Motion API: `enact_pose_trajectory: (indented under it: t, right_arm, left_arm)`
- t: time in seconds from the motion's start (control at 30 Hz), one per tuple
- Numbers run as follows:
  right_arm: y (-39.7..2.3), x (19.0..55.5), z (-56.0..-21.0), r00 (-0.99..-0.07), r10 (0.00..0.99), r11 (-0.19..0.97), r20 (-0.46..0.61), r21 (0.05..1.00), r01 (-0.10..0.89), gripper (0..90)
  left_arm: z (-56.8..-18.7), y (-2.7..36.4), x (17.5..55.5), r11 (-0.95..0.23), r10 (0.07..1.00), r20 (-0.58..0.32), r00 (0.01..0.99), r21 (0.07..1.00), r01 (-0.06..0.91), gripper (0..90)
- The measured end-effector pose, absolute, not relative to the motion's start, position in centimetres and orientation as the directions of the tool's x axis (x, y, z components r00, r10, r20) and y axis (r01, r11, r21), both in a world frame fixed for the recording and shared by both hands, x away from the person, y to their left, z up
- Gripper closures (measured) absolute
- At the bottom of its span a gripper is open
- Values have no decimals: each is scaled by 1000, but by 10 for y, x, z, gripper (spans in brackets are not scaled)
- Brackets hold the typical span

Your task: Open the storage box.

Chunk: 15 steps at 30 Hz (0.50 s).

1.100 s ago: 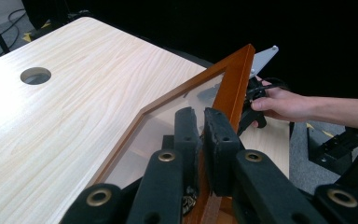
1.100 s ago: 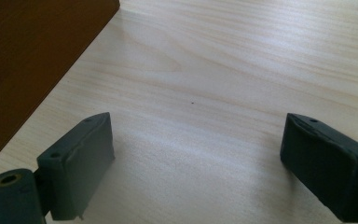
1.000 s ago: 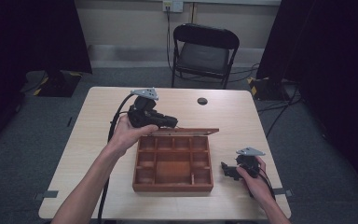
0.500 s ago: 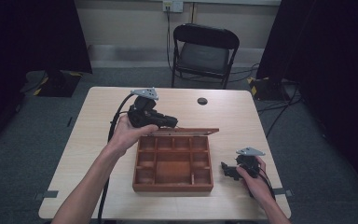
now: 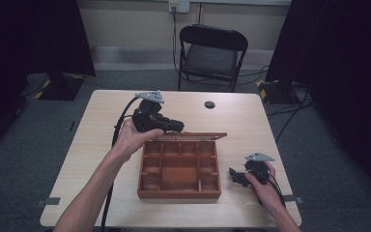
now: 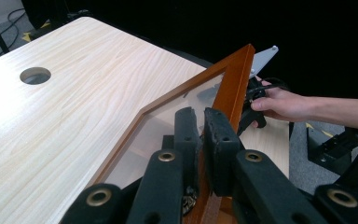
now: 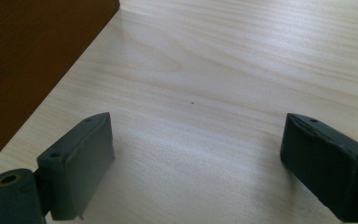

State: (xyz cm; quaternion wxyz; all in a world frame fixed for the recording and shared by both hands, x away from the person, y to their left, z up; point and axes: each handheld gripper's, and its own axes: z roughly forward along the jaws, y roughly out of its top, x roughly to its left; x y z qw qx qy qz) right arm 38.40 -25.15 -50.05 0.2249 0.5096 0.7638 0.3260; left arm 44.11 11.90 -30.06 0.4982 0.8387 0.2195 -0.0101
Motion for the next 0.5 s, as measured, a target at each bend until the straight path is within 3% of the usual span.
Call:
enact_pose_trajectory:
  t: [0.5]
  right_arm:
    - [-251,384,-501,-379,925,268,-11,727,632,89]
  left_arm:
    - [-301,119,441,-407,358,-236,903,831,378,844]
